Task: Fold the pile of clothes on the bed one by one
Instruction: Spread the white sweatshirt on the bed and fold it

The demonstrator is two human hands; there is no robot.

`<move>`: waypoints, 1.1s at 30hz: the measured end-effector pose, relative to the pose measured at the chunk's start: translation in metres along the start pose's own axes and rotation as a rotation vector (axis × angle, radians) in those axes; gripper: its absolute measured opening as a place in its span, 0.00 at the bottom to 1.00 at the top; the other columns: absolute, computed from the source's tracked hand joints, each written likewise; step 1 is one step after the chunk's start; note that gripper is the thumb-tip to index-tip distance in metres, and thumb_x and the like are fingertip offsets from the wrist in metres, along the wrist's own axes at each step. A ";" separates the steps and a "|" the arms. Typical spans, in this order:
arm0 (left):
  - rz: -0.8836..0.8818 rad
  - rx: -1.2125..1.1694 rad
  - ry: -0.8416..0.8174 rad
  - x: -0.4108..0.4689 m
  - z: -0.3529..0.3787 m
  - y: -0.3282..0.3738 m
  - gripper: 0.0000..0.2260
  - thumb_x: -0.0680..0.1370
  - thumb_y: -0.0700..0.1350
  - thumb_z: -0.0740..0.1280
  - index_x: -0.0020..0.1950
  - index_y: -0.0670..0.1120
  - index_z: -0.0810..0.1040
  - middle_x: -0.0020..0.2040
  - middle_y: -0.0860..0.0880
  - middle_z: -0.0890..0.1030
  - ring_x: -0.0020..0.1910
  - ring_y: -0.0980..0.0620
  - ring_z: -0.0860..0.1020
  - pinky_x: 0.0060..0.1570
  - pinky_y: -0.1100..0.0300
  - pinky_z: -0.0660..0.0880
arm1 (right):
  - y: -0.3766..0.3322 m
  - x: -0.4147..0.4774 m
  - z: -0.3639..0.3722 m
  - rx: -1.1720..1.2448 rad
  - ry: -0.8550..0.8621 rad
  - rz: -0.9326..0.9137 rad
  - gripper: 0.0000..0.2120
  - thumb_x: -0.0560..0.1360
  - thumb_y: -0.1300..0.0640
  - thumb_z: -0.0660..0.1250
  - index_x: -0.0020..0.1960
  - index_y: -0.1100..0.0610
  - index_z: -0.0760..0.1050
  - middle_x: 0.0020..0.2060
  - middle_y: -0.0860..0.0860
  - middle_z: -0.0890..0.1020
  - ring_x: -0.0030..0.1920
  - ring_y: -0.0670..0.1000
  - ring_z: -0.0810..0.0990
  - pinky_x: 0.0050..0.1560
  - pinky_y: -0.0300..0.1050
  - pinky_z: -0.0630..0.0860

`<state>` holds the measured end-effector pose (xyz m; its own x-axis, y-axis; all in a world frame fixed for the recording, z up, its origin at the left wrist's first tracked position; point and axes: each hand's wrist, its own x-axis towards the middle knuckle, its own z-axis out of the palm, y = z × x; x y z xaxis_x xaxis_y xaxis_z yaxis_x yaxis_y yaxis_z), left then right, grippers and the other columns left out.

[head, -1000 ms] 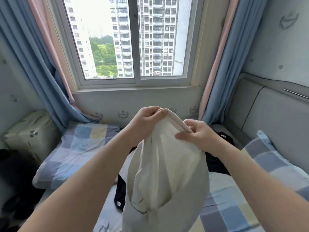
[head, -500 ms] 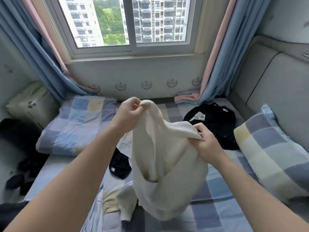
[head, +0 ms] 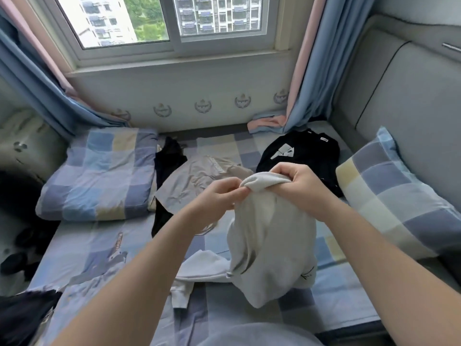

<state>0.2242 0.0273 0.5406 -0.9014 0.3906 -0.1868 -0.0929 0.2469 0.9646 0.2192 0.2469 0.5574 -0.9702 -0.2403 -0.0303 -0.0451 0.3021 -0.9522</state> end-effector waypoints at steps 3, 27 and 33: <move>-0.049 -0.197 0.057 0.002 0.000 0.013 0.09 0.85 0.44 0.61 0.48 0.41 0.75 0.40 0.46 0.73 0.38 0.52 0.72 0.41 0.59 0.69 | 0.016 -0.005 -0.009 0.002 -0.059 0.073 0.04 0.74 0.63 0.72 0.47 0.56 0.81 0.35 0.51 0.78 0.36 0.47 0.72 0.35 0.37 0.69; -0.177 0.226 -0.031 0.009 0.025 -0.007 0.21 0.74 0.58 0.74 0.65 0.54 0.76 0.62 0.54 0.79 0.58 0.58 0.79 0.55 0.62 0.77 | 0.035 -0.024 0.008 0.604 0.230 0.286 0.15 0.82 0.51 0.65 0.53 0.64 0.80 0.40 0.57 0.84 0.38 0.52 0.83 0.35 0.43 0.80; -0.165 0.417 -0.222 0.006 0.065 -0.043 0.10 0.75 0.56 0.74 0.48 0.53 0.76 0.44 0.53 0.81 0.41 0.55 0.78 0.43 0.57 0.76 | 0.025 -0.017 0.001 0.741 0.301 0.273 0.12 0.82 0.53 0.64 0.52 0.60 0.81 0.40 0.55 0.85 0.41 0.50 0.85 0.39 0.44 0.81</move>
<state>0.2502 0.0764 0.4863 -0.7728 0.4846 -0.4098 -0.0093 0.6370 0.7708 0.2353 0.2577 0.5336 -0.9511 0.0408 -0.3062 0.2663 -0.3945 -0.8795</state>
